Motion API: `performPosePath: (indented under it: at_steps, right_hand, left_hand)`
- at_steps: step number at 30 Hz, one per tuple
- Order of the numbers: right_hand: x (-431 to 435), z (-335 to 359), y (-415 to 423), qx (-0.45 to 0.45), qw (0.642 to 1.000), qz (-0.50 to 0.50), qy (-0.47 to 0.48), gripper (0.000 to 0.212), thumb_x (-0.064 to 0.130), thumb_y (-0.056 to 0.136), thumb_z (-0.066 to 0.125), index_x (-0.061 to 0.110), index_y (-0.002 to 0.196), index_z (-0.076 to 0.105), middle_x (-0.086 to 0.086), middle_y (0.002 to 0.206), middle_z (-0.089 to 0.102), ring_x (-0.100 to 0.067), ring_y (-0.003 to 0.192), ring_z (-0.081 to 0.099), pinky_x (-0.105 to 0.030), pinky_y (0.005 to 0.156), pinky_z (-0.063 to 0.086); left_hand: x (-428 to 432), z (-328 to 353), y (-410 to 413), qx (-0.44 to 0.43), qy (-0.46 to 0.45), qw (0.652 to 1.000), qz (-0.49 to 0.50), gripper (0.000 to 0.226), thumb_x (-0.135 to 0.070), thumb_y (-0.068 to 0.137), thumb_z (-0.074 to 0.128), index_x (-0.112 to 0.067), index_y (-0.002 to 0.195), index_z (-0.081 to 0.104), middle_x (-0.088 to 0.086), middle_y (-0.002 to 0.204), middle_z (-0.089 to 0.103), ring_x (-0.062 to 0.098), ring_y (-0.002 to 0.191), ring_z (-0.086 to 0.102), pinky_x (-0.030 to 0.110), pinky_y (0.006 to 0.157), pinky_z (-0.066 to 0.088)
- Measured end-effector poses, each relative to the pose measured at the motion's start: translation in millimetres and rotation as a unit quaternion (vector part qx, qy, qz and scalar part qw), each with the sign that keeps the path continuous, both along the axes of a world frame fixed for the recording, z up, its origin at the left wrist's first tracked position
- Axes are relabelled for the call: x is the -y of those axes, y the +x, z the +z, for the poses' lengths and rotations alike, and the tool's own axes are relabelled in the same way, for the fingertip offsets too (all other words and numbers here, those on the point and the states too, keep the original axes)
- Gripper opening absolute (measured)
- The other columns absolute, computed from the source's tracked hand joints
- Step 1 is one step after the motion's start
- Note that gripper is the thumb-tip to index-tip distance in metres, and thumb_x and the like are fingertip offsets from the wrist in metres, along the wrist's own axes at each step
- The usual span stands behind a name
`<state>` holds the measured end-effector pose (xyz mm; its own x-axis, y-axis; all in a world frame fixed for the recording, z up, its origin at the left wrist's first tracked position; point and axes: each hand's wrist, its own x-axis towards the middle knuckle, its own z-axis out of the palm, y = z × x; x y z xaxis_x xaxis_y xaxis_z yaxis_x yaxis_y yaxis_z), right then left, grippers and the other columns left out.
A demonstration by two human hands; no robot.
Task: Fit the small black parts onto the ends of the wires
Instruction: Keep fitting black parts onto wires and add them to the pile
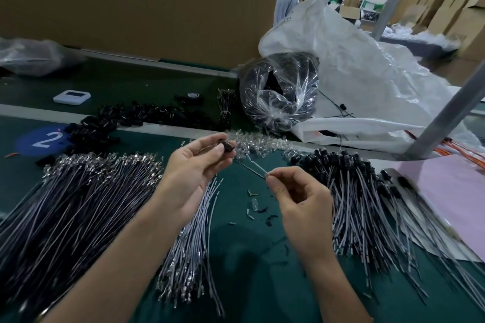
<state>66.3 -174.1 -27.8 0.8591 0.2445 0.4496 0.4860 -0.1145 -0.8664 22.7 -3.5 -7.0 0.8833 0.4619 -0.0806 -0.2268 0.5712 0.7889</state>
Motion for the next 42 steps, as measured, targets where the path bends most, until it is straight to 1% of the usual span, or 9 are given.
performPosePath:
  at_steps: [4,9,14,20,24,28,35,39,42]
  right_hand:
    - [1,1,0,0.001,1.000,0.002,0.012,0.015,0.011,0.086,0.073,0.025,0.079,0.072,0.008,0.070,0.069,-0.008,0.063,0.062,-0.018,0.059,0.049]
    - [1,0,2,-0.001,1.000,-0.014,0.007,0.013,0.009,0.085,0.074,0.021,0.079,0.074,0.009,0.070,0.070,-0.006,0.064,0.063,-0.018,0.062,0.049]
    - [2,2,2,0.004,0.999,-0.027,0.016,0.011,0.010,0.085,0.073,0.020,0.080,0.074,0.011,0.070,0.069,-0.003,0.063,0.061,-0.015,0.060,0.047]
    - [1,2,3,0.004,0.999,-0.031,0.017,0.012,0.010,0.086,0.073,0.021,0.081,0.073,0.008,0.072,0.070,-0.004,0.063,0.061,-0.017,0.061,0.049]
    - [4,1,5,-0.002,0.998,-0.054,0.045,0.013,0.011,0.086,0.073,0.023,0.082,0.073,0.004,0.073,0.071,-0.015,0.066,0.064,-0.026,0.062,0.053]
    - [3,2,4,0.008,0.996,-0.068,0.057,0.016,0.011,0.086,0.073,0.026,0.082,0.072,0.007,0.074,0.071,-0.011,0.067,0.066,-0.023,0.063,0.054]
    - [4,2,2,0.028,0.996,-0.055,0.061,0.014,0.009,0.085,0.074,0.024,0.083,0.073,0.008,0.076,0.071,-0.010,0.070,0.067,-0.021,0.066,0.053]
    - [1,1,1,0.031,0.998,-0.031,0.050,0.012,0.006,0.084,0.074,0.018,0.084,0.074,0.006,0.076,0.072,-0.013,0.071,0.068,-0.028,0.067,0.056]
    - [-1,0,-1,0.026,0.998,-0.023,0.052,0.012,0.006,0.084,0.075,0.018,0.084,0.074,0.005,0.076,0.072,-0.013,0.071,0.068,-0.030,0.067,0.056]
  left_hand:
    - [11,-7,-6,0.010,-0.024,1.000,0.014,0.031,-0.007,0.071,0.063,-0.002,0.101,0.067,0.013,0.088,0.075,0.016,0.079,0.073,0.020,0.069,0.058]
    - [17,-10,-9,0.021,-0.004,1.000,-0.007,0.030,-0.009,0.072,0.065,-0.002,0.101,0.069,0.015,0.093,0.075,0.016,0.080,0.073,0.020,0.070,0.058]
    - [20,-9,-11,0.022,-0.008,1.000,-0.004,0.029,-0.008,0.072,0.066,-0.003,0.100,0.070,0.015,0.092,0.075,0.018,0.081,0.074,0.020,0.069,0.057]
    - [34,-5,-9,0.034,0.016,0.999,-0.012,0.031,-0.011,0.070,0.069,-0.003,0.100,0.069,0.013,0.092,0.076,0.019,0.085,0.074,0.020,0.071,0.057]
    - [45,-4,-9,0.036,0.030,0.999,0.009,0.031,-0.012,0.070,0.069,-0.005,0.100,0.071,0.013,0.093,0.076,0.020,0.086,0.074,0.020,0.071,0.057]
    - [50,-6,-13,0.034,0.043,0.998,0.024,0.032,-0.013,0.069,0.071,-0.006,0.100,0.071,0.012,0.094,0.076,0.021,0.087,0.074,0.020,0.072,0.057]
    - [51,-7,-16,0.034,0.059,0.997,0.040,0.032,-0.016,0.066,0.074,-0.008,0.098,0.072,0.012,0.090,0.076,0.021,0.085,0.074,0.022,0.073,0.057]
    - [51,-7,-18,0.040,0.070,0.996,0.045,0.032,-0.017,0.065,0.075,-0.009,0.097,0.072,0.011,0.088,0.076,0.020,0.083,0.074,0.022,0.072,0.057]
    - [51,-9,-19,0.040,0.073,0.996,0.037,0.035,-0.017,0.065,0.075,-0.008,0.098,0.071,0.011,0.087,0.076,0.019,0.080,0.074,0.022,0.072,0.057]
